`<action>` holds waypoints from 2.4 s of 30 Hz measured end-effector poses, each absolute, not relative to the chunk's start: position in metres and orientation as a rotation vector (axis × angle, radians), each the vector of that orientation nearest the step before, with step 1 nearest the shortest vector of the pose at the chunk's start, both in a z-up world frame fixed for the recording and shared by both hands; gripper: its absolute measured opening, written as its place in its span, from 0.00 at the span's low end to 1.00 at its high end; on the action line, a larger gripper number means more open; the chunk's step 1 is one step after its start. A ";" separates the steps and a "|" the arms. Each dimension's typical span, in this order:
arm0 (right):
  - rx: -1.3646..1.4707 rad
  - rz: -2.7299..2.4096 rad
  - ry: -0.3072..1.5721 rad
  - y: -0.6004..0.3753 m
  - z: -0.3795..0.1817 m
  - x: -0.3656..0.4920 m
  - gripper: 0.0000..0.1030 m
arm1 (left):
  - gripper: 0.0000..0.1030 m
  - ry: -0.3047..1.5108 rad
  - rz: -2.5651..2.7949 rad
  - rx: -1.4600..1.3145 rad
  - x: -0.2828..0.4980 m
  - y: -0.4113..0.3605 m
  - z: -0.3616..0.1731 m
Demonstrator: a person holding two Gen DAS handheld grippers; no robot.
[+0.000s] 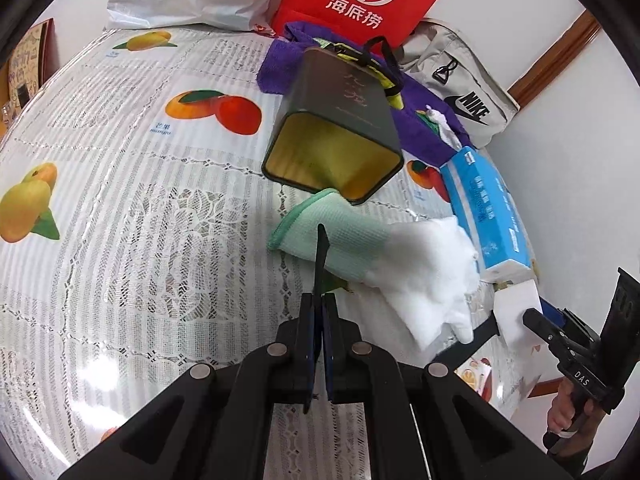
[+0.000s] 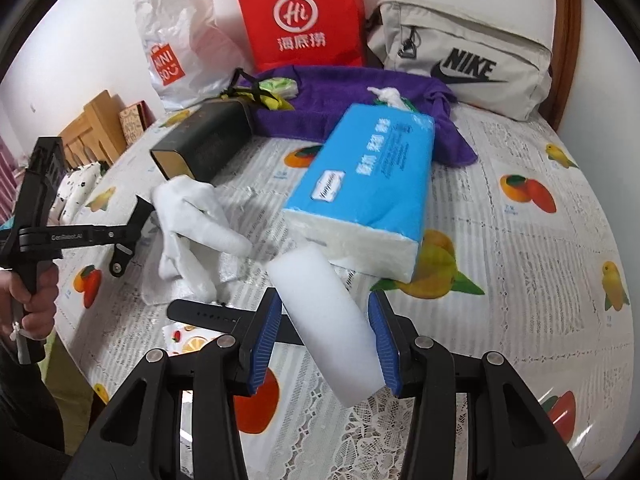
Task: Organize soft objects
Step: 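Carry the yellow bag with the left tool while the right tool carries the sponge to the towel, then lower the yellow bag and sponge onto the purple towel and open both tools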
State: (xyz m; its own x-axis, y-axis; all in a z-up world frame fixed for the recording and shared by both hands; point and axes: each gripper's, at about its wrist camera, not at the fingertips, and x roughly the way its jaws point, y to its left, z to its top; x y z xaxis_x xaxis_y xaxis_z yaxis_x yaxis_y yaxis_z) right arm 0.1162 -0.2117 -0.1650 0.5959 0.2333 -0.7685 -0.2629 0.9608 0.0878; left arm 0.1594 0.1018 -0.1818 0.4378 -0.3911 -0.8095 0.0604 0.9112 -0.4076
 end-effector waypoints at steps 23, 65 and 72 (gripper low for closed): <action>-0.039 0.364 0.718 -0.222 -0.086 0.161 0.44 | 0.04 0.934 -0.241 -0.282 0.193 0.092 -0.089; -0.045 0.312 0.796 -0.227 -0.115 0.365 0.44 | 0.04 0.985 -0.322 -0.227 0.407 0.038 -0.112; -0.049 0.309 0.823 -0.225 -0.126 0.387 0.44 | 0.05 0.977 -0.304 -0.215 0.438 0.032 -0.115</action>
